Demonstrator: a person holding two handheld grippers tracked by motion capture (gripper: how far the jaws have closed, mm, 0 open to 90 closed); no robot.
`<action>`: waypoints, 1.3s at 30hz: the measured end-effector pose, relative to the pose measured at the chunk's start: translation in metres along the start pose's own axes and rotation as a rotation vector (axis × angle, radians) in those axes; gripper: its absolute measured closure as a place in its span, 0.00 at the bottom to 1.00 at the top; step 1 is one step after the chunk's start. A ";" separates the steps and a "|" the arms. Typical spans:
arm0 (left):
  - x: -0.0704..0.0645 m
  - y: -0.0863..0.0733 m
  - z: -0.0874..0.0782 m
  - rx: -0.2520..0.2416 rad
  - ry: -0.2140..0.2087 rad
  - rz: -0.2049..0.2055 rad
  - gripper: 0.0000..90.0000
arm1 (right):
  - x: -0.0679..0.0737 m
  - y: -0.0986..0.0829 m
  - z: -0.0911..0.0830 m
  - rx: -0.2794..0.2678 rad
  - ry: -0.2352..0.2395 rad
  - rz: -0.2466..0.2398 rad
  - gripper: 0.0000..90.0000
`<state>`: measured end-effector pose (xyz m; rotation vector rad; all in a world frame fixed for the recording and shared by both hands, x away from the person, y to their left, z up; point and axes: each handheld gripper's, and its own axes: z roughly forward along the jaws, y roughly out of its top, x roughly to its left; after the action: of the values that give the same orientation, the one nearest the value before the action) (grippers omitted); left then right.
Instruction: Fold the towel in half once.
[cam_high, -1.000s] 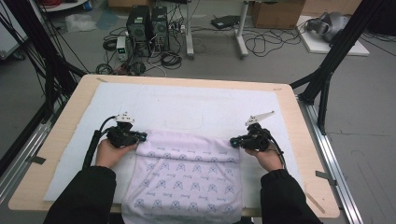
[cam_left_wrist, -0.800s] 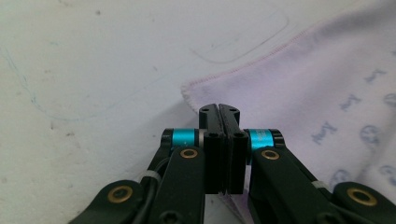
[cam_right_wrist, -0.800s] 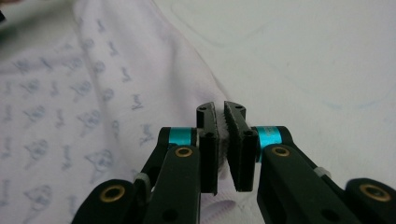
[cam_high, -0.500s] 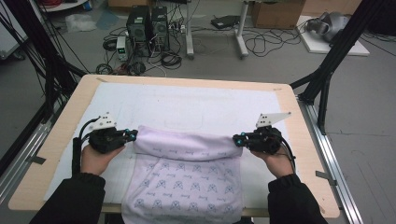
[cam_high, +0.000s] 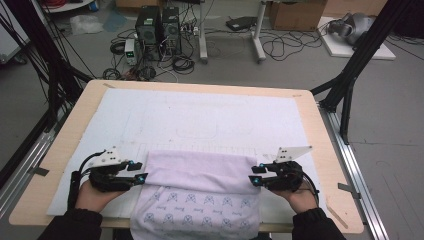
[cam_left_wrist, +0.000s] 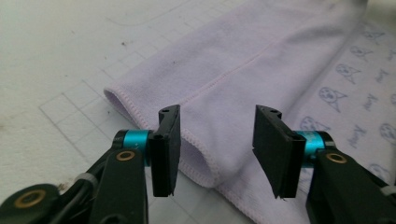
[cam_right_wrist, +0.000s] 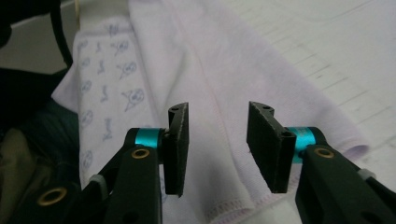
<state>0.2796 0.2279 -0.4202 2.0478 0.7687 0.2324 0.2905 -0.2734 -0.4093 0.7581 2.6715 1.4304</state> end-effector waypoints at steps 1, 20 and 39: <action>0.002 0.000 0.005 0.011 -0.005 0.000 0.56 | 0.000 0.000 0.004 0.019 -0.004 -0.003 0.63; -0.001 0.002 0.016 0.034 0.004 0.065 0.93 | 0.008 0.004 0.034 0.104 0.107 -0.046 0.94; -0.028 -0.014 -0.038 -0.063 -0.014 0.072 0.66 | 0.026 0.002 -0.006 0.008 0.044 -0.065 0.73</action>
<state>0.2352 0.2432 -0.4061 2.0171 0.6720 0.2794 0.2667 -0.2658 -0.3992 0.6410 2.7089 1.4387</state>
